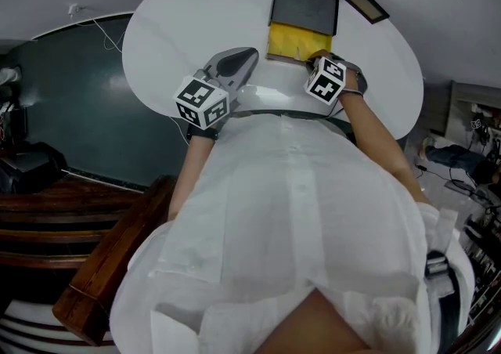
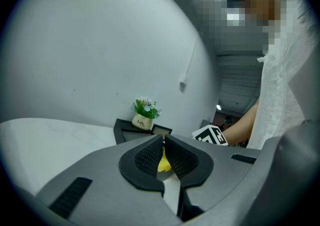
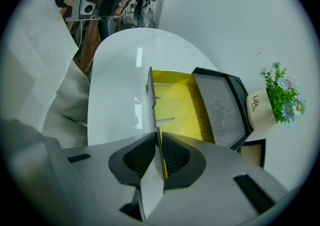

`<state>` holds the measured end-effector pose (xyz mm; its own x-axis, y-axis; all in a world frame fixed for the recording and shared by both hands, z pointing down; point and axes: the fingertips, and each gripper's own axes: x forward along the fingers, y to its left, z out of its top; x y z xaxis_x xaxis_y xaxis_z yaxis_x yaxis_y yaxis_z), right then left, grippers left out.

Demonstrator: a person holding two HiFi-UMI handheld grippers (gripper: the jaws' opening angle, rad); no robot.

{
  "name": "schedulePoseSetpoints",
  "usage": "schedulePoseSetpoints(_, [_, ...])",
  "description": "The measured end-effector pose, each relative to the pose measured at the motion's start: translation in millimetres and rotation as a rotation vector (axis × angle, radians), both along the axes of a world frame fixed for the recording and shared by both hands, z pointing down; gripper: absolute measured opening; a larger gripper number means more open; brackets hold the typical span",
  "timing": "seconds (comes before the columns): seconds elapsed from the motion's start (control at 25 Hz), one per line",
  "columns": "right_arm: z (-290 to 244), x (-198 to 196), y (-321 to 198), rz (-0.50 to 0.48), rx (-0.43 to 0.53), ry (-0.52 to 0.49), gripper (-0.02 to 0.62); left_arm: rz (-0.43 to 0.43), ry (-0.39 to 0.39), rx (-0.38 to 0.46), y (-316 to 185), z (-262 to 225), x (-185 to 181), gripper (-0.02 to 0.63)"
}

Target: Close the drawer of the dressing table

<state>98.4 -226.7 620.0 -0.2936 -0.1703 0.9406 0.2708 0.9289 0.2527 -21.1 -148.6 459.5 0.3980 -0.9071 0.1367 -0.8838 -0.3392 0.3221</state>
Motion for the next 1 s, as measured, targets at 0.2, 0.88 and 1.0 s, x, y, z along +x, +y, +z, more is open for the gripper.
schedulePoseSetpoints(0.2, [0.6,-4.6,-8.7,0.005,0.023,-0.019,0.026,-0.006,0.001,-0.005,-4.0,1.5,-1.6,0.028])
schedulePoseSetpoints(0.88, [4.4,-8.1,-30.6,-0.004,0.07,-0.013,0.029,-0.013,0.004,-0.018,-17.6,4.9,-7.8,0.028])
schedulePoseSetpoints(1.0, [5.1,-9.7,-35.2,-0.003,0.074,-0.013,0.029,-0.015,0.004,-0.019,-20.3,4.6,-8.7,0.028])
